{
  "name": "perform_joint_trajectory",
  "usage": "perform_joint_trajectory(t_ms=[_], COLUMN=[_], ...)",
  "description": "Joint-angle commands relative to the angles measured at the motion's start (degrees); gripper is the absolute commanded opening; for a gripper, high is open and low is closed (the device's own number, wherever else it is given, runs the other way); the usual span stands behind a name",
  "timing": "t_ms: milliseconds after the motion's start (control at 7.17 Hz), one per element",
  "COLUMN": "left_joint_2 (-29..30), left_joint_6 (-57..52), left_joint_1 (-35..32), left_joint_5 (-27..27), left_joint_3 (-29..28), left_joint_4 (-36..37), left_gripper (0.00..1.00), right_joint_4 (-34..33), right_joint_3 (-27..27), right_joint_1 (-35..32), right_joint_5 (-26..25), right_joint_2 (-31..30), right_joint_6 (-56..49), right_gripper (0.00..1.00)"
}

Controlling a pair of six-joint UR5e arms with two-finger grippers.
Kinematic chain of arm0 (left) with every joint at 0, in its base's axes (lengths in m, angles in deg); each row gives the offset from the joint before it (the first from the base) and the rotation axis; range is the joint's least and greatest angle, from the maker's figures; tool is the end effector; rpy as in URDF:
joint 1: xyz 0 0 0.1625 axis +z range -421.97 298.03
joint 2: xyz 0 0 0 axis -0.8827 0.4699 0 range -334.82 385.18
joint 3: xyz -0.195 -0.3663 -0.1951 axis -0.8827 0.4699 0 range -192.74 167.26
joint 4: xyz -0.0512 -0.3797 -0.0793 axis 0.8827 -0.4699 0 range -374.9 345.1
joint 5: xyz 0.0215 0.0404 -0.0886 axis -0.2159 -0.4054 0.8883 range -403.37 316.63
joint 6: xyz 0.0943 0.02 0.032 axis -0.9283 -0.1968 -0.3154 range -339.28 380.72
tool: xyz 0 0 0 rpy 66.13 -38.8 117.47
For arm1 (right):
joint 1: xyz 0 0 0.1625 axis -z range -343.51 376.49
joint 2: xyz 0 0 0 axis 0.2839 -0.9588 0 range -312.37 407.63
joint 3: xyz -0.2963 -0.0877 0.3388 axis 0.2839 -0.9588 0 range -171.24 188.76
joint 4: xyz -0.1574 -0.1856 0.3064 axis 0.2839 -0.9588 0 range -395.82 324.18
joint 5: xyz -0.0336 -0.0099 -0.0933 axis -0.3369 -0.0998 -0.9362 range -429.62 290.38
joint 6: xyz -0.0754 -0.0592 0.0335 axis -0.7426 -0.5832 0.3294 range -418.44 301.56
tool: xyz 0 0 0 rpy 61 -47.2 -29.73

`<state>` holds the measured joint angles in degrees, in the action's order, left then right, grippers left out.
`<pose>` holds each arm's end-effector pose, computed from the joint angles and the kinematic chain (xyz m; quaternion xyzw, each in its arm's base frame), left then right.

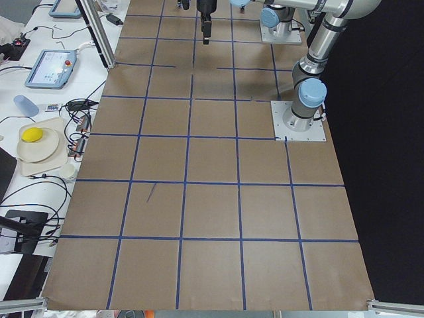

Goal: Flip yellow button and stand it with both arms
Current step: 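Lower the button upright onto the table with the right gripper and release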

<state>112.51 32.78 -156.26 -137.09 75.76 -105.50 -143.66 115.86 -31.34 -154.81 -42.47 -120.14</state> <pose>-0.1600 -0.4407 0.5524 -0.0686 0.9966 -0.0355 0.0277 -0.1984 -0.4302 0.4138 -0.1698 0.9846 -0.0375 0.0201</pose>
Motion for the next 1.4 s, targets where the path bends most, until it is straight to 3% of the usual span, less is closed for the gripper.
perform_joint_trajectory(t_ms=[0,558,1116,1256], left_joint_2=[-0.31,0.03,-0.05,-0.05], left_joint_6=[1.21,-4.59,-4.59,-4.59], left_joint_1=[-0.54,-0.10,-0.19,-0.19], left_joint_5=[0.47,1.34,1.70,1.61], left_joint_3=[-0.08,0.62,0.53,0.53], left_joint_4=[0.77,5.00,4.91,4.91], left_gripper=[1.00,1.00,1.00,1.00], right_joint_4=[-5.34,-20.62,-25.57,-30.54], right_joint_3=[0.56,8.28,15.84,17.25], right_joint_1=[3.87,6.09,9.85,10.04], right_joint_5=[1.96,5.56,12.48,12.42], right_joint_2=[5.26,6.08,5.82,5.90], right_joint_6=[-9.71,-10.11,-10.02,-9.85], right_gripper=[0.12,0.12,0.13,0.13])
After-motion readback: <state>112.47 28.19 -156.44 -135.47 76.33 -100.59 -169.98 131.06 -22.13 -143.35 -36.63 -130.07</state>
